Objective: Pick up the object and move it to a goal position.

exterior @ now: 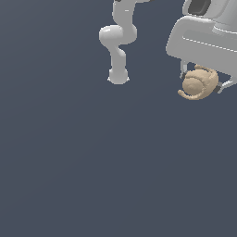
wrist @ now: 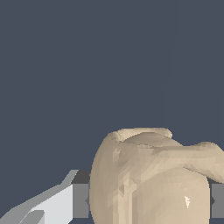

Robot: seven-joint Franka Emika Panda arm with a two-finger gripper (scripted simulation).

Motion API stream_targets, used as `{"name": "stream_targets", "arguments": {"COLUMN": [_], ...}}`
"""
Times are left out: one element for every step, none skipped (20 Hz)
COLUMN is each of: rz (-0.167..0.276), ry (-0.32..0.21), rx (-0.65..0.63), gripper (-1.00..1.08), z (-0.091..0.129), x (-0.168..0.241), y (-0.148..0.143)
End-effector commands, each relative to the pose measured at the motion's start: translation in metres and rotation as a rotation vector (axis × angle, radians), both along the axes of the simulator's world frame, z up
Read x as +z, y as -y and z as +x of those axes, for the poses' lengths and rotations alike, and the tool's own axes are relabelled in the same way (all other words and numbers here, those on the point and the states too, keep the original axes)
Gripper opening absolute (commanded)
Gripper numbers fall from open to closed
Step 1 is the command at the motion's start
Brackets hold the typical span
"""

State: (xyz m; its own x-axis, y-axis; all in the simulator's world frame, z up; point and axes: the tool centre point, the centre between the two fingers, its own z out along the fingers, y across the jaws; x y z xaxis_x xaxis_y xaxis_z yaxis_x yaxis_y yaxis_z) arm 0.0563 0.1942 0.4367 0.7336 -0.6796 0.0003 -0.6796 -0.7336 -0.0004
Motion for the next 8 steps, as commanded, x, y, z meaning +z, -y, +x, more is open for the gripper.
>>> {"name": "stream_targets", "arguments": {"rz": [0.0, 0.0, 0.0, 0.0, 0.0, 0.0, 0.0, 0.0], "ry": [0.0, 0.0, 0.0, 0.0, 0.0, 0.0, 0.0, 0.0], "rx": [0.0, 0.0, 0.0, 0.0, 0.0, 0.0, 0.0, 0.0], "gripper": [-1.0, -1.0, -1.0, -1.0, -1.0, -1.0, -1.0, -1.0], "z": [0.0004, 0.0006, 0.0007, 0.0009, 0.001, 0.0012, 0.0012, 0.0013], "x": [0.0047, 0.0059, 0.0068, 0.0075, 0.008, 0.0082, 0.0084, 0.0084], "y": [-0.0015, -0.0019, -0.0023, -0.0025, -0.0027, -0.0028, -0.0029, -0.0029]}}
